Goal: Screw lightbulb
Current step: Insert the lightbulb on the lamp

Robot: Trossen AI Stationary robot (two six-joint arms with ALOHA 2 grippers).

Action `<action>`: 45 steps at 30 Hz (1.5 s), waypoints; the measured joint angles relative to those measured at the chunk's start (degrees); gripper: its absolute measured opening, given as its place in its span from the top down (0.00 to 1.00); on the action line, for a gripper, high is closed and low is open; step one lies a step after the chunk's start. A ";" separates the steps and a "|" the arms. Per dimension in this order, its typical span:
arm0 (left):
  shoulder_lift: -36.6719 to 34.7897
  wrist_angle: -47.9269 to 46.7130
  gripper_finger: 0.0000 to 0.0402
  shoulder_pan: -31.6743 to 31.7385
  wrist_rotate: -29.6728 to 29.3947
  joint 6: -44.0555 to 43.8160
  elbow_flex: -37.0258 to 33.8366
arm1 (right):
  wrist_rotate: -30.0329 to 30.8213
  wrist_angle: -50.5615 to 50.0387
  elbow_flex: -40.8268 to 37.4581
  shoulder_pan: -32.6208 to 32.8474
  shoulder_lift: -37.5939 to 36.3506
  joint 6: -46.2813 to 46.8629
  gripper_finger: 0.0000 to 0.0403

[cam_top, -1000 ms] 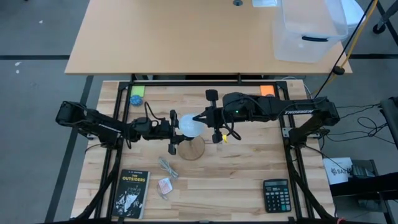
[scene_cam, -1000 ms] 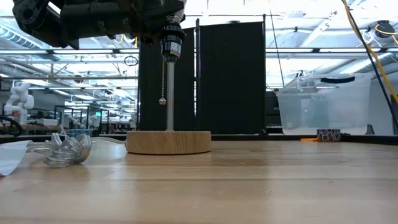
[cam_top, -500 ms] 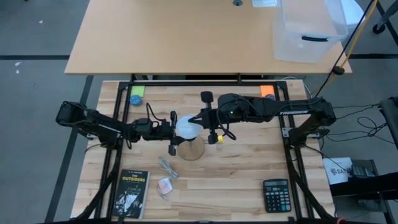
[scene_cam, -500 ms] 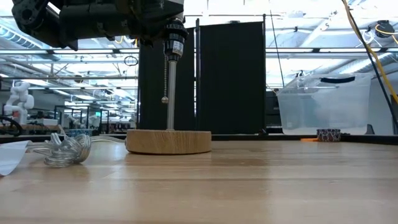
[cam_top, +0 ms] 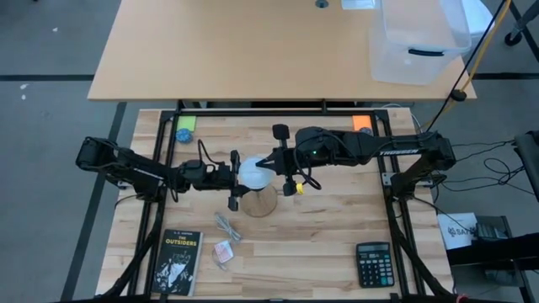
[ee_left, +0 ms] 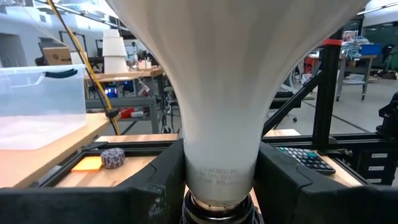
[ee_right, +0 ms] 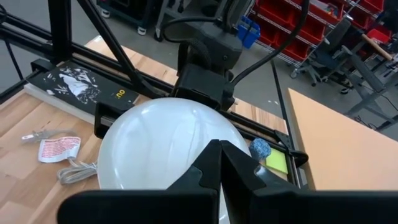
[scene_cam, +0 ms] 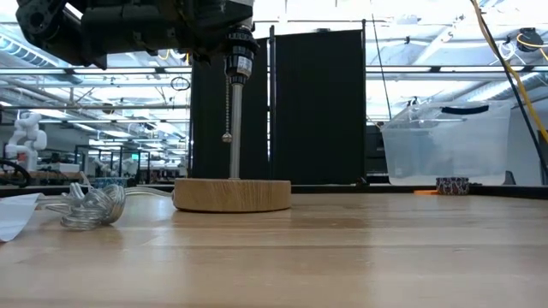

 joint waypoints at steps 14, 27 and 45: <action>-0.75 1.65 0.47 -0.04 -1.06 -1.99 0.42 | 0.19 -0.02 -0.07 0.00 0.11 -0.08 1.00; -4.11 -2.87 0.37 -1.98 -1.51 -1.51 0.30 | -0.11 0.19 -0.13 0.02 0.13 0.69 1.00; -4.66 -6.97 0.55 -2.03 -4.76 -1.55 0.20 | 0.15 0.87 -0.17 0.48 0.17 2.36 1.00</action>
